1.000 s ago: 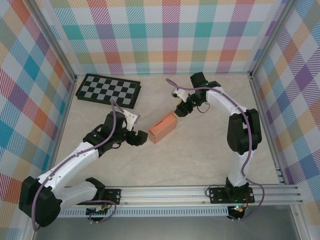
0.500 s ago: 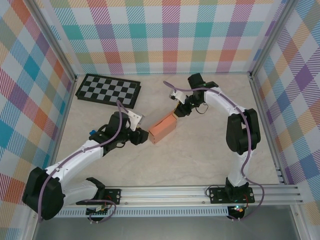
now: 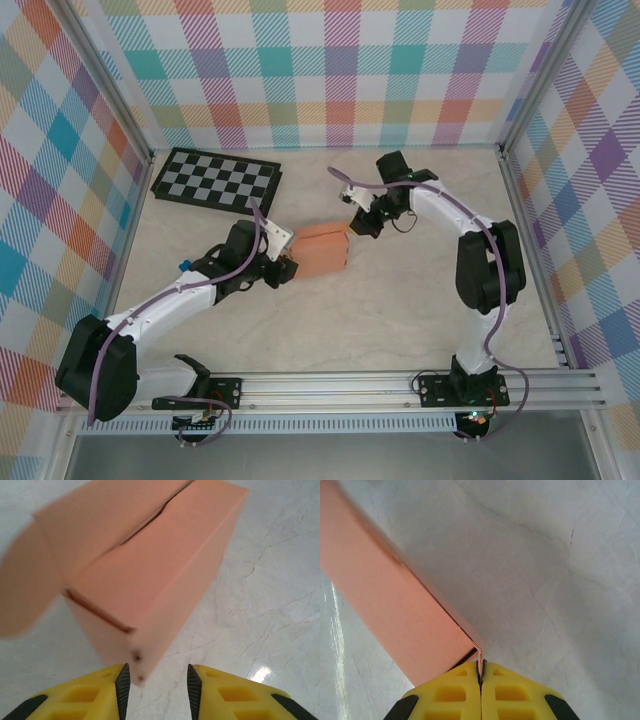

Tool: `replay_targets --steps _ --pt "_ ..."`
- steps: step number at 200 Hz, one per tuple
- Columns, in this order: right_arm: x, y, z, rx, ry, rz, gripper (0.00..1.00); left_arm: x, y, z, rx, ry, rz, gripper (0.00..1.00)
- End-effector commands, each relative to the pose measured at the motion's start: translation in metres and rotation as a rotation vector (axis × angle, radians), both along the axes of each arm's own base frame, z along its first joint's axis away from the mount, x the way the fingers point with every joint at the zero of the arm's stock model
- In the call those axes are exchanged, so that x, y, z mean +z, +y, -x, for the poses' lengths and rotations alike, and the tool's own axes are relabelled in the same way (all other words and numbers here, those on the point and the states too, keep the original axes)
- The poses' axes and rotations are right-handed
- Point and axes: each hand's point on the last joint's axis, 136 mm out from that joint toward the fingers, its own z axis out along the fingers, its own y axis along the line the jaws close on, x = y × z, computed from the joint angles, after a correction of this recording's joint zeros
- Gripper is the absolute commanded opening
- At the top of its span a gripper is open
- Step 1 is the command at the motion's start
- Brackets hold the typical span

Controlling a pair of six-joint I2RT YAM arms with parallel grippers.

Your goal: Fold the paper box

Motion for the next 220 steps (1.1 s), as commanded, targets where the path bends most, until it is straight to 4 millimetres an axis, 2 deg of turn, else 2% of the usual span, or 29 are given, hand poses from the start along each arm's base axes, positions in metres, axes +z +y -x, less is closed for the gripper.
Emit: replay_targets --steps 1,32,55,72,103,134,148,166,199,220 --pt "0.017 -0.009 0.002 -0.088 -0.072 0.023 0.04 0.03 -0.003 -0.019 0.033 -0.103 0.038 0.43" --pt "0.02 -0.032 0.006 -0.195 -0.145 0.116 0.04 0.05 0.004 -0.032 0.094 -0.143 0.102 0.49" --pt "0.027 -0.043 0.015 -0.231 -0.187 0.14 0.04 0.063 0.012 -0.046 0.152 -0.17 0.131 0.49" --pt "0.028 -0.05 0.021 -0.231 -0.205 0.157 0.05 0.067 0.01 -0.055 0.145 -0.187 0.139 0.49" --pt "0.021 -0.056 0.025 -0.216 -0.231 0.188 0.05 0.05 0.001 -0.074 0.099 -0.197 0.108 0.44" --pt "0.016 -0.063 0.017 -0.265 -0.256 0.213 0.05 0.034 -0.022 -0.074 -0.004 -0.094 0.146 0.3" --pt "0.018 -0.066 0.012 -0.327 -0.256 0.213 0.04 0.034 -0.031 -0.071 -0.025 -0.056 0.186 0.28" --pt "0.023 -0.072 0.009 -0.419 -0.264 0.192 0.04 0.037 -0.031 -0.069 -0.004 -0.053 0.224 0.28" --pt "0.027 -0.078 0.014 -0.516 -0.277 0.142 0.06 0.036 -0.036 -0.061 -0.025 -0.035 0.251 0.27" --pt "0.028 -0.082 0.016 -0.529 -0.308 0.127 0.08 0.031 -0.028 -0.072 0.043 -0.049 0.228 0.26"
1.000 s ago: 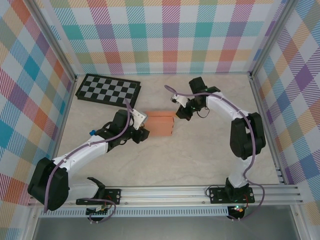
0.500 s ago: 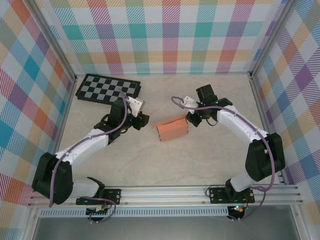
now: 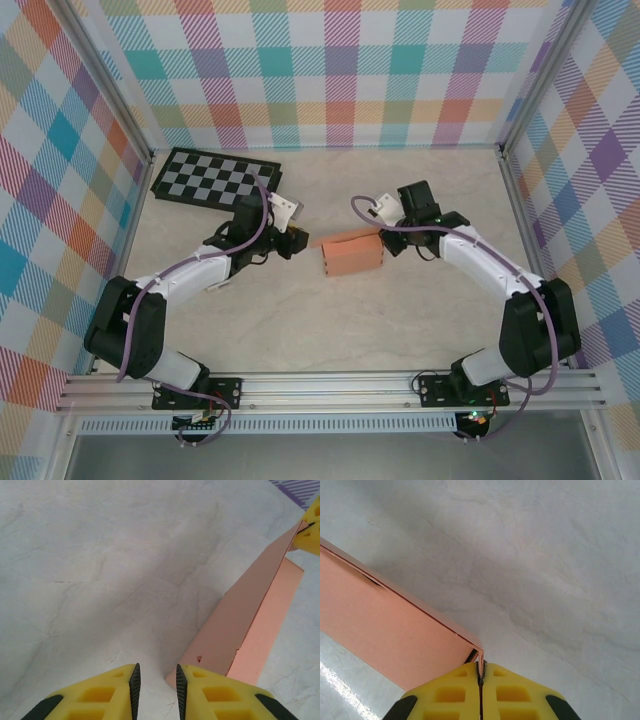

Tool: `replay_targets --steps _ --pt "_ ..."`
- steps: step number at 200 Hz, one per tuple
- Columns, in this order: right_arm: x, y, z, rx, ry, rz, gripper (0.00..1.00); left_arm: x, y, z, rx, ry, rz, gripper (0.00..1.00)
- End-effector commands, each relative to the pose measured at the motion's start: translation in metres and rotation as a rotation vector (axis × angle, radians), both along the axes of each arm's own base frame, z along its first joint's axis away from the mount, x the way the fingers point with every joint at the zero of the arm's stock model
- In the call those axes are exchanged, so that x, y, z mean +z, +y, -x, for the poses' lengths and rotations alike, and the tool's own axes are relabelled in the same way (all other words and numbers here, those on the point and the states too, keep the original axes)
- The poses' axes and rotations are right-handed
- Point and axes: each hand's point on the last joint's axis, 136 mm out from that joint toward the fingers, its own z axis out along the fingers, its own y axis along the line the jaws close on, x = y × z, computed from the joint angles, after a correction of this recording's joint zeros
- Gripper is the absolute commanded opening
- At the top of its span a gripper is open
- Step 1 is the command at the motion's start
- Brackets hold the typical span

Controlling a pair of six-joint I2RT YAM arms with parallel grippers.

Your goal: Fold the paper box

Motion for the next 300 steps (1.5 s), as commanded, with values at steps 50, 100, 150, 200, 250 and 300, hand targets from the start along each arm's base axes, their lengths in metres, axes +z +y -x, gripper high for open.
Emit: replay_targets --steps 50,100,150,200,250,300 --pt "0.01 -0.002 -0.007 -0.157 -0.029 -0.102 0.06 0.026 -0.009 -0.021 0.039 -0.002 0.112 0.4" --pt "0.003 -0.002 -0.007 -0.182 -0.022 -0.124 0.07 0.008 -0.03 -0.019 -0.155 -0.024 0.014 0.41" --pt "0.003 -0.005 -0.004 -0.146 -0.035 -0.08 0.07 0.005 -0.046 -0.019 -0.36 -0.155 -0.061 0.42" --pt "0.003 -0.005 -0.004 -0.132 -0.036 -0.071 0.07 -0.001 -0.053 -0.002 -0.562 -0.208 -0.098 0.38" --pt "-0.001 -0.006 -0.002 -0.134 -0.02 -0.063 0.07 -0.007 -0.052 -0.001 -0.608 -0.189 -0.143 0.07" --pt "0.006 -0.005 -0.002 -0.275 0.034 -0.17 0.05 -0.003 -0.05 0.0 -0.564 -0.154 -0.146 0.05"
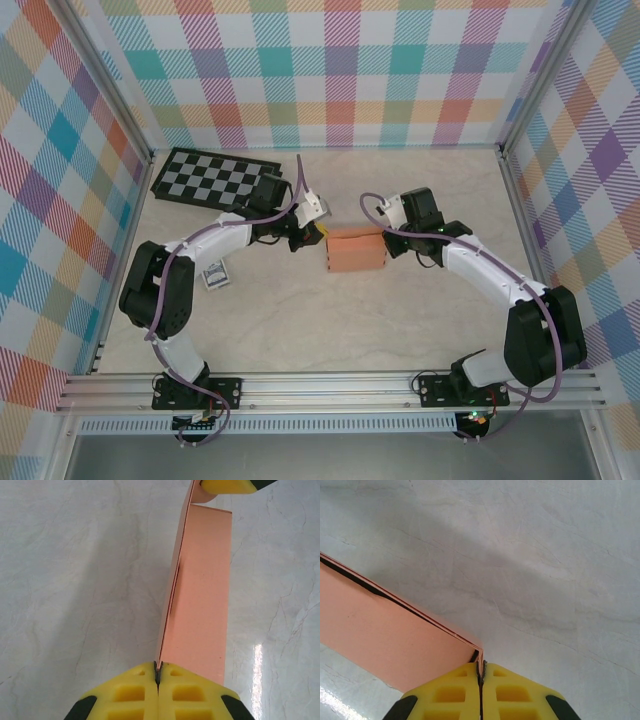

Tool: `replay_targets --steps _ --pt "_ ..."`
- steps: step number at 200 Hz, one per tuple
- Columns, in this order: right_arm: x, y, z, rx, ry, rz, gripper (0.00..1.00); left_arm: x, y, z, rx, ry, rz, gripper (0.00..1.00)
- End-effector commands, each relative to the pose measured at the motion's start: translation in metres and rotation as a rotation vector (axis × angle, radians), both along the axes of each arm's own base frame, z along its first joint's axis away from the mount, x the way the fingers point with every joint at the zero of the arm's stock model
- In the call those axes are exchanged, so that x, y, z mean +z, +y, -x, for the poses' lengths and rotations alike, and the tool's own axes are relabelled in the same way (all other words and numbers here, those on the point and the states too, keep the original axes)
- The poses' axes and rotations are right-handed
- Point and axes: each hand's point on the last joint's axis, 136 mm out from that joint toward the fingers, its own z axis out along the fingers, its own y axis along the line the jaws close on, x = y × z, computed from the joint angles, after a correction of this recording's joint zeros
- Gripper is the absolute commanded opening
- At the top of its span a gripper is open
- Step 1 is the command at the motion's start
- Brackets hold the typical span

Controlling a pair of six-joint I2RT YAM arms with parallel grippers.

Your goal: Fold the paper box

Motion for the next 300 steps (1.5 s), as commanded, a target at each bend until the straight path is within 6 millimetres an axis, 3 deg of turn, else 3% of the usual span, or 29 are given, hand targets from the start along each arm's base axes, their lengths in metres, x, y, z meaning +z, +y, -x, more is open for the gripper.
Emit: replay_targets --steps 1,24,94,163,300 --pt "0.011 0.005 0.0 -0.093 0.02 -0.088 0.05 0.006 -0.001 0.004 0.007 0.018 0.003 0.05" --pt "0.011 0.003 0.002 -0.15 0.015 -0.104 0.05 0.006 -0.003 0.002 0.073 0.02 -0.017 0.0" --pt "0.014 0.012 0.009 -0.349 0.084 -0.243 0.05 0.029 -0.031 -0.02 0.372 0.081 0.109 0.0" --pt "0.014 0.01 0.007 -0.468 0.088 -0.266 0.04 0.032 -0.046 -0.015 0.553 0.18 0.177 0.0" --pt "0.006 0.011 0.001 -0.599 0.098 -0.294 0.05 0.004 -0.028 -0.014 0.897 0.387 0.295 0.0"
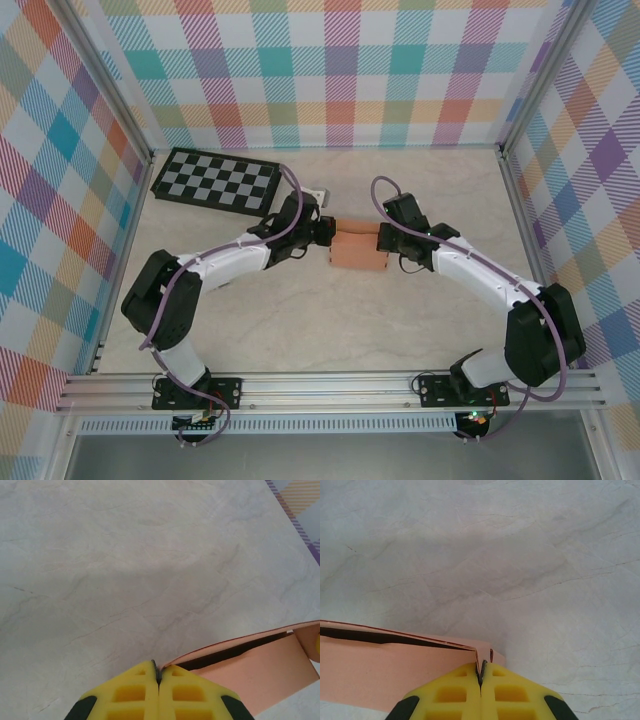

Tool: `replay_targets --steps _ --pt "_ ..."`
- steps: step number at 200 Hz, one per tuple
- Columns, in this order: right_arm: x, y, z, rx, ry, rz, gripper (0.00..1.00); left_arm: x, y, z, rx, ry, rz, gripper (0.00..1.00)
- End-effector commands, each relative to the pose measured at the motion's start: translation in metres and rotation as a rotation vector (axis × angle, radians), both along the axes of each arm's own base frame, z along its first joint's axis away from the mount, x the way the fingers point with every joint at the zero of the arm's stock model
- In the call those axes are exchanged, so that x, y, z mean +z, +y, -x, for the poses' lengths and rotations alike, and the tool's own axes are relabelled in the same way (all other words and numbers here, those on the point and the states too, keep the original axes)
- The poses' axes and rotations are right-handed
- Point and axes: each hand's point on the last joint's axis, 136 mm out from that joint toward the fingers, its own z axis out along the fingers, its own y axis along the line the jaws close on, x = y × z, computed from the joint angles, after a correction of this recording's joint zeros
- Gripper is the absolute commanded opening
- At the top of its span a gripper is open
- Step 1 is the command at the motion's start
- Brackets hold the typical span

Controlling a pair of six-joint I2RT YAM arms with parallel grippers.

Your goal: Fold the paper box

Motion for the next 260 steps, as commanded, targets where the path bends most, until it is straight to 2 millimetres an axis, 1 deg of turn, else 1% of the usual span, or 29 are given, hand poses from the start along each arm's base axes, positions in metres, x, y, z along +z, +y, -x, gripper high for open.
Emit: replay_targets --steps 1,30,70,103,142,155,171,204,232,260 --pt "0.005 0.012 -0.003 -0.017 -0.009 -0.058 0.05 0.002 -0.006 0.011 0.054 0.042 0.081 0.0" --pt "0.006 0.013 -0.003 -0.026 -0.016 -0.069 0.05 -0.002 -0.006 0.016 0.054 0.015 0.046 0.0" --pt "0.004 0.014 -0.001 -0.051 -0.013 -0.092 0.06 -0.013 0.004 0.025 0.065 -0.055 -0.019 0.0" --pt "-0.007 0.01 0.003 -0.086 0.0 -0.103 0.06 -0.023 0.007 0.034 0.05 -0.101 -0.06 0.0" --pt "-0.007 0.003 0.004 -0.068 -0.022 -0.052 0.09 -0.022 0.009 0.032 0.052 -0.121 -0.085 0.0" --pt "-0.006 0.002 0.004 -0.039 -0.038 -0.029 0.12 -0.023 0.008 0.031 0.043 -0.129 -0.103 0.0" --pt "-0.006 0.002 0.007 -0.002 -0.048 -0.013 0.14 -0.024 0.008 0.03 0.035 -0.146 -0.127 0.0" --pt "-0.013 0.003 0.014 0.043 -0.044 -0.014 0.15 -0.026 0.01 0.028 0.025 -0.159 -0.159 0.0" --pt "-0.016 -0.002 0.018 0.03 -0.04 -0.027 0.14 -0.029 0.009 0.029 0.021 -0.15 -0.161 0.0" --pt "-0.018 0.004 0.02 0.039 -0.023 -0.067 0.14 -0.033 0.009 0.03 0.021 -0.149 -0.171 0.0"
